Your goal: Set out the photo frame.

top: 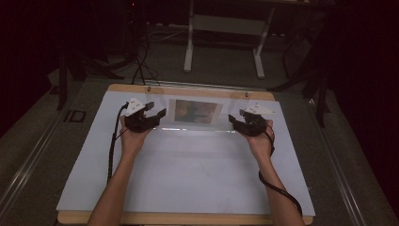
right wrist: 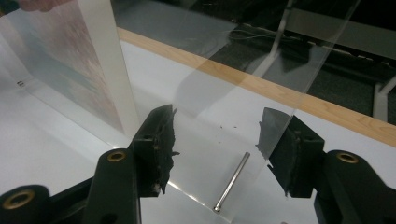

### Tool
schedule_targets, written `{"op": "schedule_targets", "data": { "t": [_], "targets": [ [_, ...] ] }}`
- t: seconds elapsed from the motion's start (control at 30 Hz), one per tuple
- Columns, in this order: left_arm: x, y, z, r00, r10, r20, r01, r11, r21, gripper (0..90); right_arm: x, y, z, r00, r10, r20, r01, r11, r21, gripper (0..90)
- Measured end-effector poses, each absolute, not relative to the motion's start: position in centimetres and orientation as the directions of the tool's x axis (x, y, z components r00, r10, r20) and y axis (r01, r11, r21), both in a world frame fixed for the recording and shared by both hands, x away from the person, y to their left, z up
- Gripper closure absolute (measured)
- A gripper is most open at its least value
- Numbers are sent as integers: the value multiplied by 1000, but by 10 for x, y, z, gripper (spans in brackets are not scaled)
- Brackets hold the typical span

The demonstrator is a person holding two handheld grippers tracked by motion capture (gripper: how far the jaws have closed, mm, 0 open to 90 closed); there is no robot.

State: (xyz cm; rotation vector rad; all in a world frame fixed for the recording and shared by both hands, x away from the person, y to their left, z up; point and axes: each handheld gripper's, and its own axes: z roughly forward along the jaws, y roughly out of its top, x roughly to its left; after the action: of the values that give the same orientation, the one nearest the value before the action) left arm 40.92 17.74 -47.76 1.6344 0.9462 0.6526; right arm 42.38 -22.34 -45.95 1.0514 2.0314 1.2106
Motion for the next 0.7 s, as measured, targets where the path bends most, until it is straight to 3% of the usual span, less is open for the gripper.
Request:
{"op": "schedule_targets", "data": {
  "t": [0.7],
  "targets": [
    [402, 177, -472, 511, 858, -46, 276, -113, 954, 380, 420, -222, -455, -547, 837, -22, 379, 270, 885, 445]
  ]
}}
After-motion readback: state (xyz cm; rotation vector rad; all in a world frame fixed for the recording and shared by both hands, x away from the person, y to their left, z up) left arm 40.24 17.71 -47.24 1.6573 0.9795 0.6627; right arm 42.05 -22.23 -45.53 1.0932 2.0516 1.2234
